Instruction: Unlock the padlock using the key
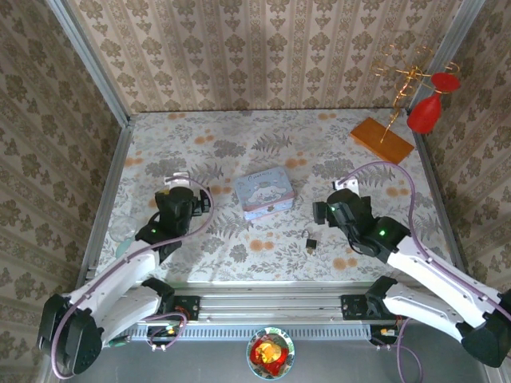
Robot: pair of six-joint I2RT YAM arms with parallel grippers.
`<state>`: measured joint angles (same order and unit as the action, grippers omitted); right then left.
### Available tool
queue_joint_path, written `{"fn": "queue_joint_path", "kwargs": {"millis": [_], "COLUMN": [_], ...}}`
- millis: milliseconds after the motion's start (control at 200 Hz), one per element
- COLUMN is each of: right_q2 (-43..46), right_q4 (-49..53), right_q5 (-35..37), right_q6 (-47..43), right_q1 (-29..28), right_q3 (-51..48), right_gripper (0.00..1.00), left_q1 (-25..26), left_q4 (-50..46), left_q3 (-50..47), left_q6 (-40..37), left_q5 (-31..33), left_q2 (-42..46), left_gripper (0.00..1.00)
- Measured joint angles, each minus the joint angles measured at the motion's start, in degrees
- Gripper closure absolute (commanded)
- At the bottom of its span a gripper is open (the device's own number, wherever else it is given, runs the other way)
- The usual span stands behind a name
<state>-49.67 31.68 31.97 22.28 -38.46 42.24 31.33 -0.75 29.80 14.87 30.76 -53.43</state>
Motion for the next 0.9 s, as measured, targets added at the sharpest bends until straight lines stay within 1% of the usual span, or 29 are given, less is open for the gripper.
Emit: {"fn": "queue_joint_path", "kwargs": {"millis": [130, 255, 320, 365, 470, 545, 620, 745, 900], "right_q2": [3.6, 5.3, 5.5, 5.5, 5.4, 5.5, 5.8, 7.7, 10.2], "right_q4": [-2.0, -3.7, -5.2, -6.2, -8.4, -10.1, -11.7, -15.8, -22.5], "right_q5": [3.8, 5.0, 5.4, 5.6, 6.5, 6.8, 6.9, 7.1, 6.8], "right_q6": [-3.5, -5.7, -7.2, -7.9, -10.1, -11.1, -12.0, -13.9, -16.4], "right_q1": [1.2, 3.3, 4.2, 4.7, 6.5, 8.1, 9.6, 11.2, 12.6], "right_q3": [-3.0, -5.5, -6.8, -7.7, -9.8, -11.1, -12.5, -15.4, -20.7], "right_gripper": [0.0, 0.0, 0.0, 0.0, 0.0, 0.0, 0.0, 0.0, 0.0], "left_q1": [-1.2, -2.2, -3.1, -4.7, -10.1, -14.1, -17.0, -20.7, -23.2], "left_q4": [6.8, 10.4, 12.4, 14.0, 19.3, 22.9, 24.9, 28.7, 35.1], "left_q3": [0.0, 1.2, 1.7, 1.7, -0.4, -2.9, -4.2, -4.7, -5.4], "left_q6": [-7.3, -14.8, -17.6, -19.1, -20.4, -20.5, -20.5, -20.0, -19.6], "left_q5": [4.2, 8.2, 9.0, 8.7, 5.9, 2.6, -0.6, -6.0, -11.0], "left_q2": [-4.1, -8.6, -10.6, -11.8, -13.2, -14.3, -16.3, -20.1, -25.3], "left_gripper": [0.0, 0.0, 0.0, 0.0, 0.0, 0.0, 0.0, 0.0, 0.0]}}
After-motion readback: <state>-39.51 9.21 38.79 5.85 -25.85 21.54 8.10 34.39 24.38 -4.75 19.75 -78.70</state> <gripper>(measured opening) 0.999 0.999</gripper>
